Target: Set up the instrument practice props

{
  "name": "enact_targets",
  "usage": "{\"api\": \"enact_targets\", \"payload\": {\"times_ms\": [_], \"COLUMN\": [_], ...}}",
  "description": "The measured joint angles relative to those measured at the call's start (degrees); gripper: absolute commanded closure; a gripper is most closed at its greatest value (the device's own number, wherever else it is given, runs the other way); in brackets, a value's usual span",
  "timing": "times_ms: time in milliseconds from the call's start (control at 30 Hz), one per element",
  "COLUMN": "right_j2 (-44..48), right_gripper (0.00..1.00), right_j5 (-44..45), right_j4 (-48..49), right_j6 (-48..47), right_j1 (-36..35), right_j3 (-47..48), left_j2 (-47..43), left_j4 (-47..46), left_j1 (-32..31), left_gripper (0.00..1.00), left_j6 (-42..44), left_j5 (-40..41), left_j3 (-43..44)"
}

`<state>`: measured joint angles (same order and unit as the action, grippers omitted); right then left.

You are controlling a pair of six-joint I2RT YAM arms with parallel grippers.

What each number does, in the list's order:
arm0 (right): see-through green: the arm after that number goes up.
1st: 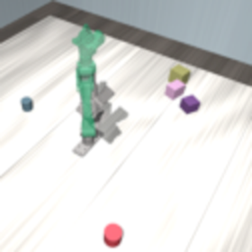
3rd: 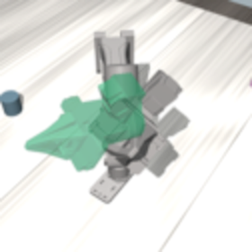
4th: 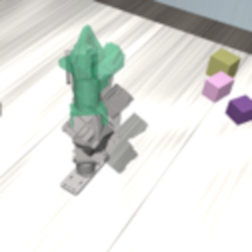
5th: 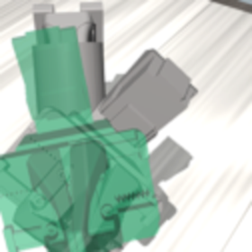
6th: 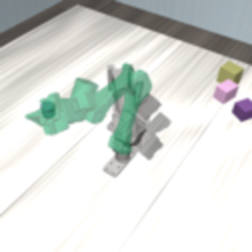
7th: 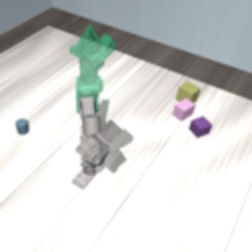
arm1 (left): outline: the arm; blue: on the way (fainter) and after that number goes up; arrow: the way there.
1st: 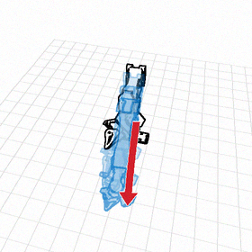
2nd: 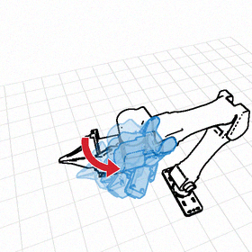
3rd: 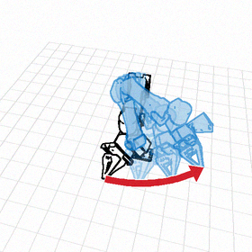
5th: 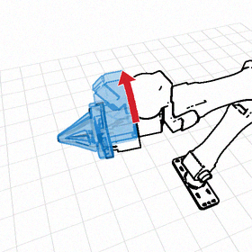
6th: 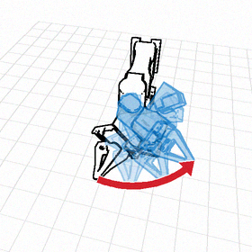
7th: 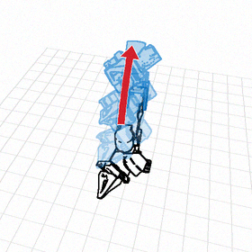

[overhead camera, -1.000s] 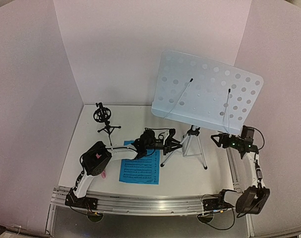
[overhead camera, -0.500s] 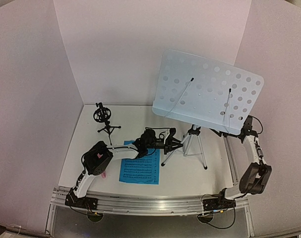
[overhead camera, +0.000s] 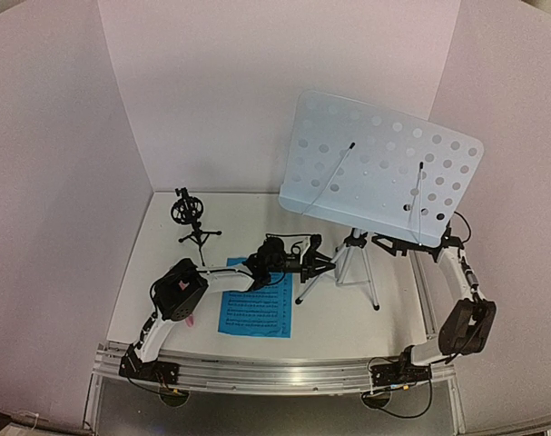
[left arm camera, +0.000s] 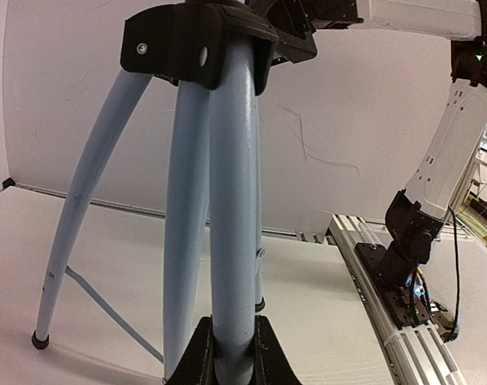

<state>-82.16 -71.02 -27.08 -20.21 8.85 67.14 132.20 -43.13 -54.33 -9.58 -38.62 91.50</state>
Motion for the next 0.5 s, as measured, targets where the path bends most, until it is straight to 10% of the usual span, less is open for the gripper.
{"api": "enact_targets", "payload": {"times_ms": [500], "right_j2": [-5.8], "right_gripper": [0.45], "right_j5": [-2.1], "right_j4": [0.0], "right_j6": [-2.9], "right_j1": [-2.8], "right_j3": [3.7], "left_j2": [0.6], "left_j4": [-0.4], "left_j1": [0.0], "left_gripper": [1.00], "left_j6": [-0.3], "left_j5": [0.0], "left_j3": [0.7]}}
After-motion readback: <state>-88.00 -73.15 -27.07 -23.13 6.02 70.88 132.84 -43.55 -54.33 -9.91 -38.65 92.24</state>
